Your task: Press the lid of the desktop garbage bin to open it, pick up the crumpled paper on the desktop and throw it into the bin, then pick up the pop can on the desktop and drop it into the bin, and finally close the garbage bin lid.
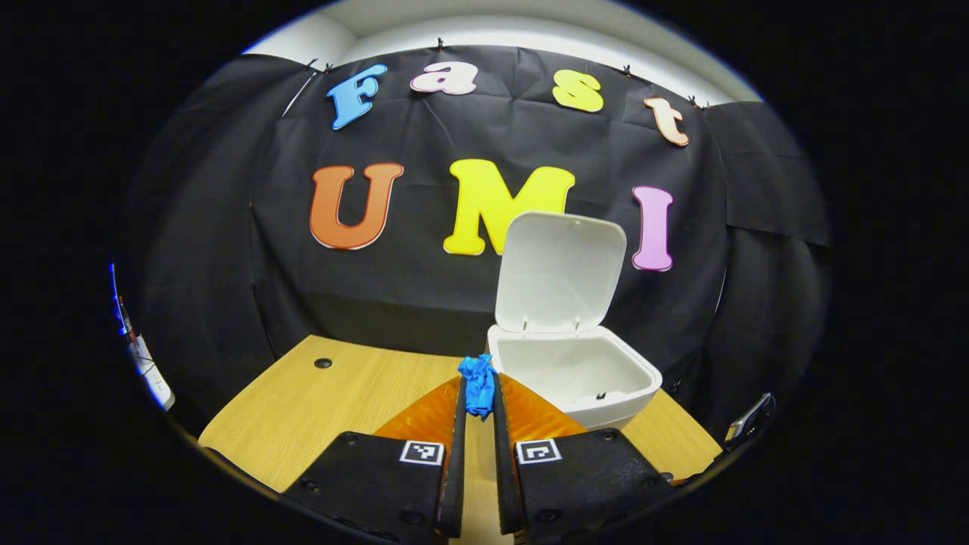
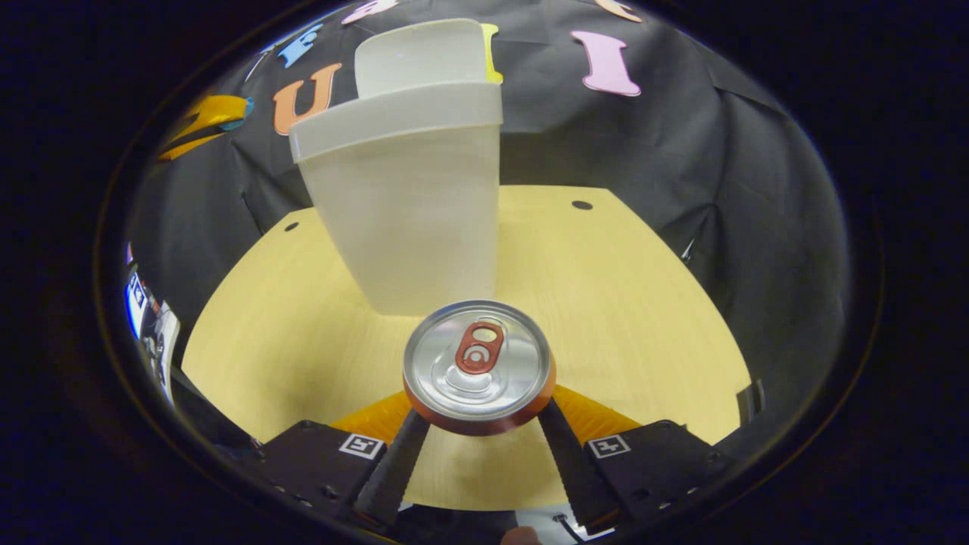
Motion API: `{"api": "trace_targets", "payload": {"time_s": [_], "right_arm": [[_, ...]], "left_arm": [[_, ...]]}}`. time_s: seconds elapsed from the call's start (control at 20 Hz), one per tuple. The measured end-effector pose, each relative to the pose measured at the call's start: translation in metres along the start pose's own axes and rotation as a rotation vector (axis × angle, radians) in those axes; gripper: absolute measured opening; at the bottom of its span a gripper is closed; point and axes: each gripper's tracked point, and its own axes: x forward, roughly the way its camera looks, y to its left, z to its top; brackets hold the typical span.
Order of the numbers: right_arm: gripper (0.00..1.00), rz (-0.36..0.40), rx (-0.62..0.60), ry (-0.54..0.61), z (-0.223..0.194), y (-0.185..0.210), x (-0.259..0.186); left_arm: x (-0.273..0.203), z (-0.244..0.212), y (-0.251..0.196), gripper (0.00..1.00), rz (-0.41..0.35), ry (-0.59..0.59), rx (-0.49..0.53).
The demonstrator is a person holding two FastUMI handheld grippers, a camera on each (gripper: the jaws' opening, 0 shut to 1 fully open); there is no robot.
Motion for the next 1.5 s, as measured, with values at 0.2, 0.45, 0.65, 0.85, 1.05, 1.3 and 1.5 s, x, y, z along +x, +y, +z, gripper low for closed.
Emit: {"api": "trace_targets", "payload": {"time_s": [0.2, 0.45, 0.65, 0.85, 1.05, 1.3, 1.5], "right_arm": [[0.82, -0.034, 0.017, -0.078, 0.045, -0.021, -0.019], [0.82, -0.074, 0.038, -0.141, 0.081, -0.048, -0.036], [0.82, -0.095, 0.059, -0.151, 0.087, -0.064, -0.038], [0.82, -0.101, 0.074, -0.142, 0.088, -0.071, -0.035], [0.82, -0.097, 0.067, -0.145, 0.092, -0.071, -0.032], [0.82, -0.094, 0.066, -0.135, 0.095, -0.068, -0.031], [0.82, -0.098, 0.053, -0.148, 0.109, -0.065, -0.04]], "left_arm": [[0.031, 0.038, -0.028, 0.2, -0.048, -0.068, -0.007], [0.065, 0.042, -0.053, 0.2, -0.081, -0.056, -0.013], [0.089, 0.025, -0.059, 0.21, -0.082, -0.011, -0.007], [0.103, 0.007, -0.063, 0.27, -0.088, 0.035, 0.0], [0.107, -0.003, -0.065, 0.53, -0.094, 0.068, 0.011], [0.099, 0.0, -0.065, 0.98, -0.105, 0.062, 0.022], [0.087, 0.005, -0.053, 0.98, -0.08, 0.046, 0.033]]}}
